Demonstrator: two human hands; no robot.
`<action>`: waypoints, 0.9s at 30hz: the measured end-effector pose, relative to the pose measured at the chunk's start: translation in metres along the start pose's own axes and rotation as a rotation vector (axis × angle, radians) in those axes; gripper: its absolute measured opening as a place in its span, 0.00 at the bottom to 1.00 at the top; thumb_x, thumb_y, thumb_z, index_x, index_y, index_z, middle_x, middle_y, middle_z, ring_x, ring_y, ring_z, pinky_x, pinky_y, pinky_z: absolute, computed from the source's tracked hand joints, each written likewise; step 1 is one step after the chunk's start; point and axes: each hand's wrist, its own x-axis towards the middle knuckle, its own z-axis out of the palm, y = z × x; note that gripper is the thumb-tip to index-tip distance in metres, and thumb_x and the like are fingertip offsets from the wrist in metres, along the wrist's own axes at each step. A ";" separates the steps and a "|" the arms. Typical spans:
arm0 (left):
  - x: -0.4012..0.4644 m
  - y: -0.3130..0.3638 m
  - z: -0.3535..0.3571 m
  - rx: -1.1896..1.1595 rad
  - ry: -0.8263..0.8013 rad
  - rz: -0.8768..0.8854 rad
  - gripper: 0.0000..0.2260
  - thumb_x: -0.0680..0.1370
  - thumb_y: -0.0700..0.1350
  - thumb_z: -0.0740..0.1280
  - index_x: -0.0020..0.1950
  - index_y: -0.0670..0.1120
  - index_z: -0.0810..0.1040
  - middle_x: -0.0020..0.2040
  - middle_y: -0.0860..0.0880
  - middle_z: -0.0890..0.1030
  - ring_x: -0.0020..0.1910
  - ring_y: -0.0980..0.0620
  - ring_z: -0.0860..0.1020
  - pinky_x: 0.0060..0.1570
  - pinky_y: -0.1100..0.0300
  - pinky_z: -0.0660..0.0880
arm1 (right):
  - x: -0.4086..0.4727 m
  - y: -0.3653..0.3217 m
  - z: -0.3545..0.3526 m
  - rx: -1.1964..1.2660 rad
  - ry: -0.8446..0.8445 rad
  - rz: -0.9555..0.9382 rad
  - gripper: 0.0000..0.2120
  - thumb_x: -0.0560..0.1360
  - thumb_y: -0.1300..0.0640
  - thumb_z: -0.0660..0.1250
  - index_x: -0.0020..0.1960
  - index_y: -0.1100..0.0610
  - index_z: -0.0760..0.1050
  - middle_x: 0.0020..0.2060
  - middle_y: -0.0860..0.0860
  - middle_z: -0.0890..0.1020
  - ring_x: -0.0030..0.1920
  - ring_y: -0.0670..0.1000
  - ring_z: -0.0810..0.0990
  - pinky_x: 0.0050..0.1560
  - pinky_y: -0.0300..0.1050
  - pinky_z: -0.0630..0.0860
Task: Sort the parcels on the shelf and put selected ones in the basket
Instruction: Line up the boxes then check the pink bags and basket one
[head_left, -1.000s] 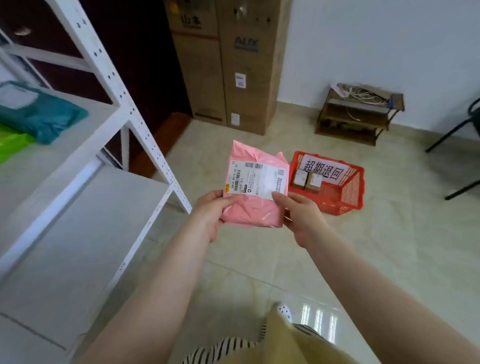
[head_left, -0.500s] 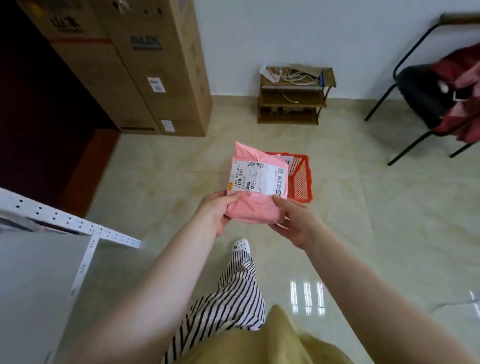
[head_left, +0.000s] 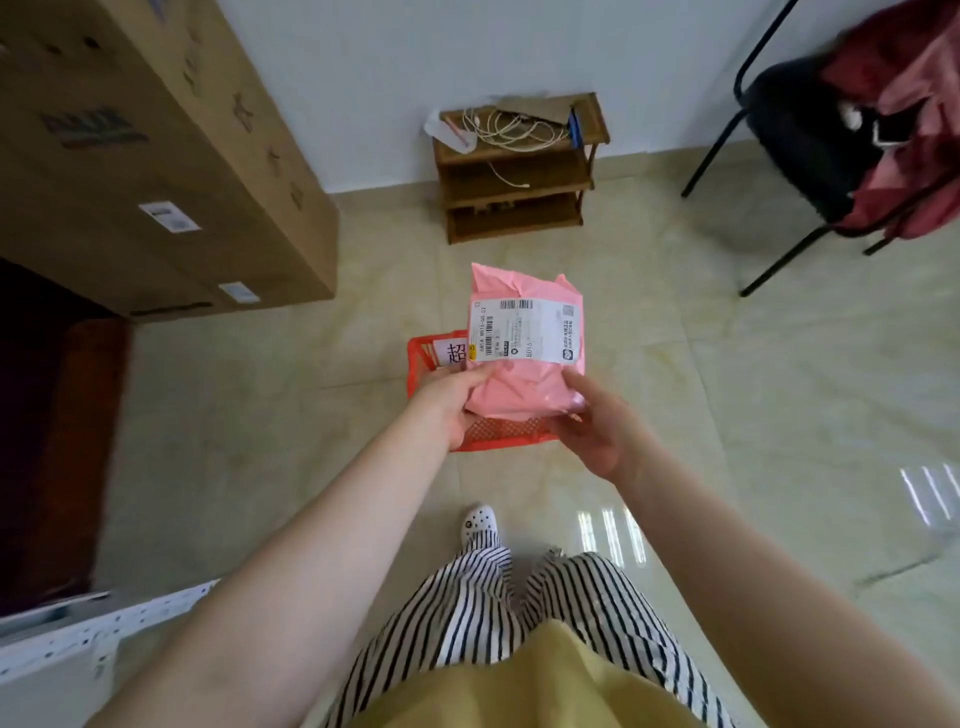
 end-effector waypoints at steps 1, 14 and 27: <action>0.018 0.007 0.010 -0.008 0.021 -0.019 0.06 0.72 0.37 0.73 0.46 0.47 0.81 0.36 0.50 0.86 0.39 0.53 0.83 0.35 0.62 0.79 | 0.016 -0.012 0.000 -0.014 0.002 0.023 0.12 0.78 0.56 0.68 0.60 0.58 0.77 0.43 0.54 0.83 0.42 0.50 0.81 0.33 0.40 0.82; 0.238 -0.053 0.040 -0.051 0.311 -0.305 0.14 0.73 0.52 0.73 0.51 0.45 0.76 0.53 0.45 0.80 0.51 0.46 0.79 0.39 0.57 0.80 | 0.260 -0.014 -0.040 -0.163 0.131 0.167 0.08 0.78 0.65 0.65 0.56 0.62 0.77 0.45 0.58 0.82 0.43 0.57 0.82 0.35 0.44 0.84; 0.549 -0.248 0.001 -0.049 0.440 -0.381 0.21 0.67 0.51 0.74 0.56 0.42 0.81 0.45 0.43 0.85 0.43 0.43 0.84 0.50 0.47 0.82 | 0.562 0.140 -0.137 -0.244 0.323 0.179 0.10 0.78 0.63 0.65 0.58 0.57 0.79 0.47 0.58 0.86 0.47 0.60 0.86 0.41 0.51 0.83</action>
